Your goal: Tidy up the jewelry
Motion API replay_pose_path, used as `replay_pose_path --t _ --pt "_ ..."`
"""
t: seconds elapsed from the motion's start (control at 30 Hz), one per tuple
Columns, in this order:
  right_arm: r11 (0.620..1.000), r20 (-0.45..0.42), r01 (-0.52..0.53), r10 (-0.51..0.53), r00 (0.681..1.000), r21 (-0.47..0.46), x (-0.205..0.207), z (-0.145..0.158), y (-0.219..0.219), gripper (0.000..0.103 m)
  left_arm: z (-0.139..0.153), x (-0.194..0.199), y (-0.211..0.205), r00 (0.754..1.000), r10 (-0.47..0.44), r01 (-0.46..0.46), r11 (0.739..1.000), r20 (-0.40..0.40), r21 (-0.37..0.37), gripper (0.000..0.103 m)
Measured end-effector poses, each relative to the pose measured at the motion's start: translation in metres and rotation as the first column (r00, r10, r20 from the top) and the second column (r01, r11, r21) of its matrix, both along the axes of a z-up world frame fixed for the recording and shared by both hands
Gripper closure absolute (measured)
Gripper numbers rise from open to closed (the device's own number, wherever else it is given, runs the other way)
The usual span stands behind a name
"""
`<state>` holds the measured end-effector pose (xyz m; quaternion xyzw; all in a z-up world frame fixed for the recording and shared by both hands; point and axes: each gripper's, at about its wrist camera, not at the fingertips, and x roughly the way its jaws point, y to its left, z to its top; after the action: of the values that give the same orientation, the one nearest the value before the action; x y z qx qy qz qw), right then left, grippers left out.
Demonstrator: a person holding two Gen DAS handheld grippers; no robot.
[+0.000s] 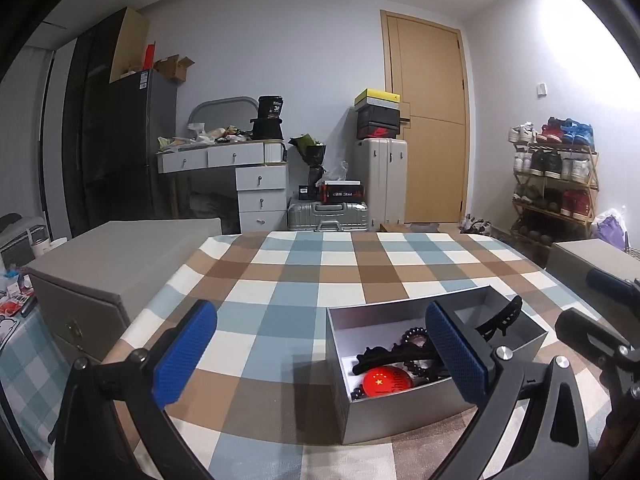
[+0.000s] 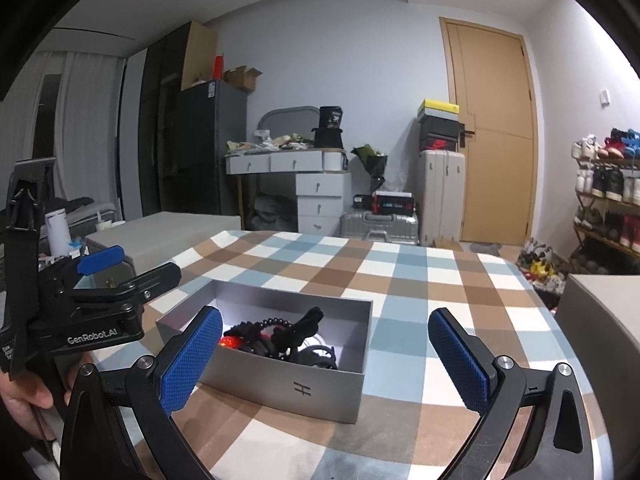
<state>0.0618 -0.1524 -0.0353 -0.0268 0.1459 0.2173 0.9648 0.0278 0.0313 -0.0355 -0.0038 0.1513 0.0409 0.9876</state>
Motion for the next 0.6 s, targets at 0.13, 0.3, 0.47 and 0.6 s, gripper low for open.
replay_pose_path --t 0.13,0.3,0.47,0.6 --pt "1.0 -0.001 0.0 0.0 1.0 -0.002 0.0005 0.0001 0.0013 0.0 0.0007 -0.0004 -0.0001 1.0 0.0 0.0 1.0 -0.001 0.0 0.001" --pt "1.0 -0.001 0.0 0.0 1.0 -0.002 0.0005 0.0001 0.0014 0.0 0.0008 -0.0003 -0.0002 1.0 0.0 0.0 1.0 -0.001 0.0 0.001" --pt "1.0 -0.001 0.0 0.0 1.0 -0.002 0.0005 0.0 0.0014 0.0 0.0011 -0.0003 -0.0003 1.0 0.0 0.0 1.0 -0.001 0.0 0.001" --pt "1.0 -0.001 0.0 0.0 1.0 -0.002 0.0006 0.0 0.0013 0.0 0.0005 0.0002 -0.0002 1.0 0.0 0.0 1.0 -0.001 0.0 0.001"
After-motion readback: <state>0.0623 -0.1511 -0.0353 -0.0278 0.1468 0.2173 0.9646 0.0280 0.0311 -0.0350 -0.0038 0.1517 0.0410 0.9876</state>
